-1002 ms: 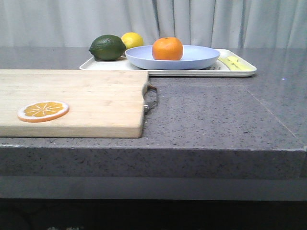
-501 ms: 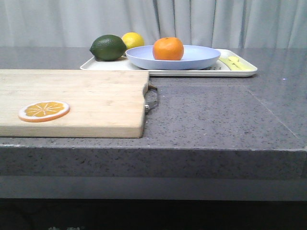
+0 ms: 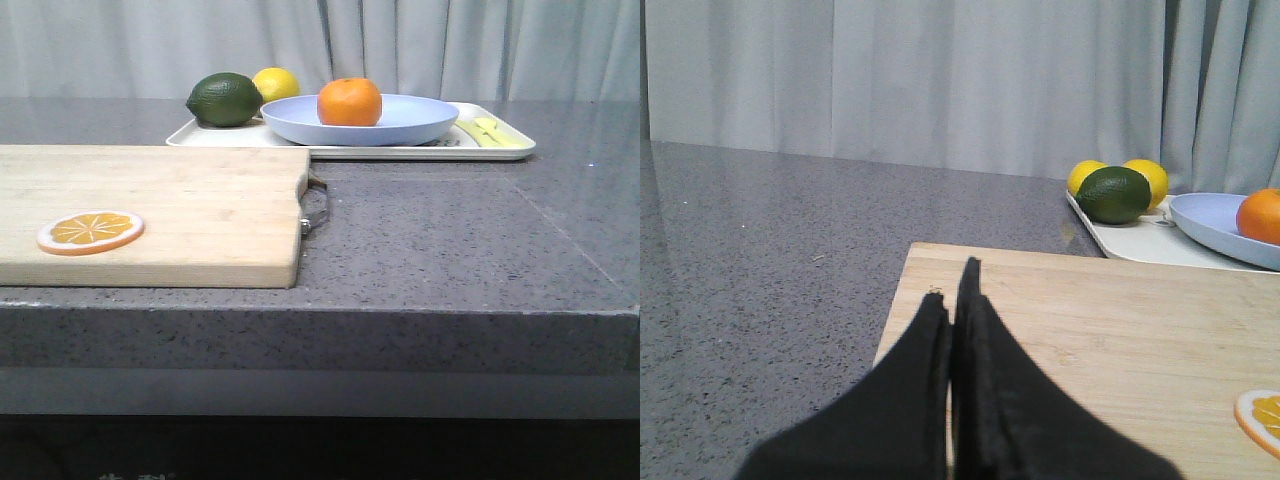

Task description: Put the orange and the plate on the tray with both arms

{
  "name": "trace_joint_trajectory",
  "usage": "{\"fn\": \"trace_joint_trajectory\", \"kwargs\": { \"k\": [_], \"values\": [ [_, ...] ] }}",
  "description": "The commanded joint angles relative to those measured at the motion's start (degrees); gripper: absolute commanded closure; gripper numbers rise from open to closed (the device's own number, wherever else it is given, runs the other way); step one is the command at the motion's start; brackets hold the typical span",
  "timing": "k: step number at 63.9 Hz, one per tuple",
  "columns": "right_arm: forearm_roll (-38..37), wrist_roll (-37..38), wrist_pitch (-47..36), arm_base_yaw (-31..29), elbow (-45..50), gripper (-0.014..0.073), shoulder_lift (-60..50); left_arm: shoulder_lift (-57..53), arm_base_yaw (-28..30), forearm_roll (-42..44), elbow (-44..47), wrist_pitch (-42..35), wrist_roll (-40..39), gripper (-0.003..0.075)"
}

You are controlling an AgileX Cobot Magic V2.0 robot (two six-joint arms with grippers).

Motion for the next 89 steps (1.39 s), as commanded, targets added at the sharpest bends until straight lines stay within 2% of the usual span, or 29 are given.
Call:
{"fn": "trace_joint_trajectory", "kwargs": {
  "k": [1,10,42,47,57,61,89],
  "values": [
    [1.44,-0.61,-10.5,-0.35,3.36,0.0657,-2.35,-1.21,0.1,-0.36,0.36,-4.74,-0.12,0.0738],
    [1.44,-0.61,-14.57,-0.54,9.02,0.0657,-4.93,-1.21,0.1,-0.36,0.36,-4.74,-0.12,0.0738],
    [1.46,-0.48,-14.57,-2.28,8.95,0.0659,-4.83,-1.21,0.1,-0.36,0.36,-4.74,-0.12,0.0738],
    [-0.67,2.8,-14.57,-1.67,8.95,0.0659,-4.89,-1.21,0.1,-0.36,0.36,-4.74,-0.12,0.0738],
    [-15.3,19.07,-14.87,-0.71,8.95,0.0659,-4.94,-1.21,0.1,-0.36,0.36,-4.74,-0.12,0.0738],
    [-17.13,24.34,-15.72,-0.71,8.95,0.0659,-4.94,-1.21,0.1,-0.36,0.36,-4.74,-0.12,0.0738],
    [-17.13,24.75,-17.14,-0.71,8.95,0.0659,-4.94,-1.21,0.1,-0.36,0.36,-4.74,-0.12,0.0738]
  ]
}}
